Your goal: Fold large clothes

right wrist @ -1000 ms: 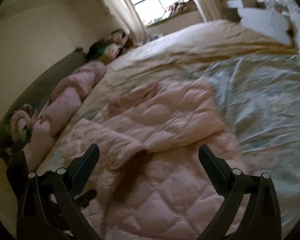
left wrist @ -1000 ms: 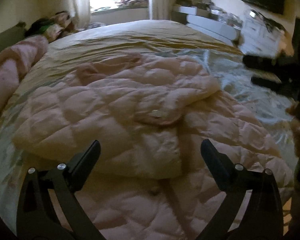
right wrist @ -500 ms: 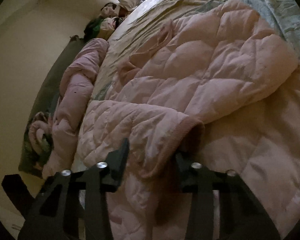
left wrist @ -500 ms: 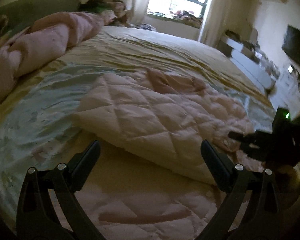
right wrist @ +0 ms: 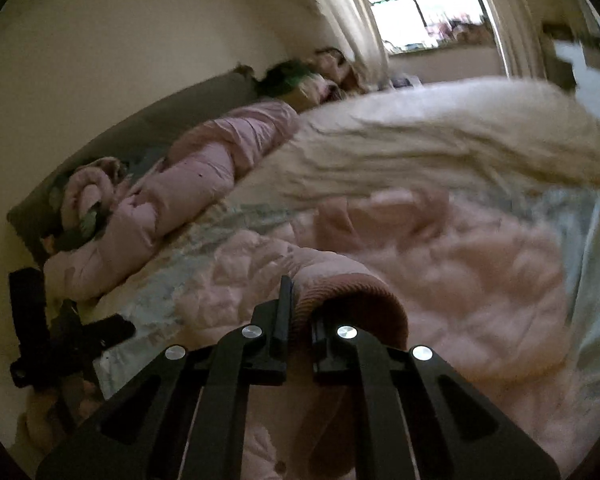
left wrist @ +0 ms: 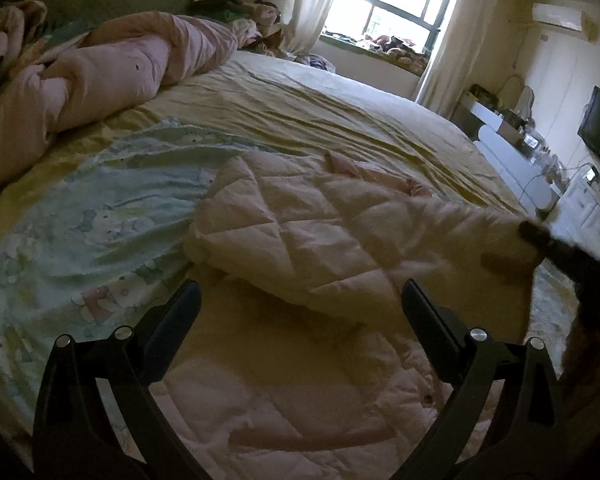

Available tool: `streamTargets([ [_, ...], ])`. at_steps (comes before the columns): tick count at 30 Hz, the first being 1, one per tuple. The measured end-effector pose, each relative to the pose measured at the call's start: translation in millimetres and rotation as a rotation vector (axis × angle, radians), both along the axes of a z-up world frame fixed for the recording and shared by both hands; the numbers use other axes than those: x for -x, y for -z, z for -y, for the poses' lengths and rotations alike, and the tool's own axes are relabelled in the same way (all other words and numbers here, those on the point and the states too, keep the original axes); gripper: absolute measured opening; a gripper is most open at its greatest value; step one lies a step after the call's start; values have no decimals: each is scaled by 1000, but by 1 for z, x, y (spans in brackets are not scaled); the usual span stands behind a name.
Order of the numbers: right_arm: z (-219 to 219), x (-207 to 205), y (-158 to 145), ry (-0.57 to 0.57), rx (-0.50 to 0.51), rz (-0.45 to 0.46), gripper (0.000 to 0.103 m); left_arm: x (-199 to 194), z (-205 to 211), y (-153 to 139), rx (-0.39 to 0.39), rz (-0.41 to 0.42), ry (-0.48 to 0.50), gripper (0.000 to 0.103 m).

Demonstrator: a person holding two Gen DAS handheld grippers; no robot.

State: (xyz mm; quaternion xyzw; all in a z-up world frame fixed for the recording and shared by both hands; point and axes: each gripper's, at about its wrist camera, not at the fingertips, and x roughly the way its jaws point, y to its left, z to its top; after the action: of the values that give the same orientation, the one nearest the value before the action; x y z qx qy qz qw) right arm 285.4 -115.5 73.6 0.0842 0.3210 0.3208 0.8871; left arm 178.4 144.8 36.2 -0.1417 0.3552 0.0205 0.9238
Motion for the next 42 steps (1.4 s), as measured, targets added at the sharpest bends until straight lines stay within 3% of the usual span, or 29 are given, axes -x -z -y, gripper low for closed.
streamTargets([
  [7,13,-18,-60,23,90,150,5,-4,-7,-3,-6,-4,-3,94],
  [13,24,-39,-65,51,158,167,5,-14,-18,-11,-10,-11,-15,94],
  [24,47,-68,-26,160,215,85,5,-49,-33,-2,11,-45,-8,94],
  [28,52,-81,-1,196,236,19,5,-71,-28,17,44,-78,37,94],
  [31,53,-86,15,212,252,-22,5,-83,-24,27,10,-99,47,94],
  [35,54,-89,30,215,256,-45,6,-91,-18,40,21,-121,63,94],
  [42,52,-91,45,248,276,-80,14,-107,-4,51,7,-134,88,94],
])
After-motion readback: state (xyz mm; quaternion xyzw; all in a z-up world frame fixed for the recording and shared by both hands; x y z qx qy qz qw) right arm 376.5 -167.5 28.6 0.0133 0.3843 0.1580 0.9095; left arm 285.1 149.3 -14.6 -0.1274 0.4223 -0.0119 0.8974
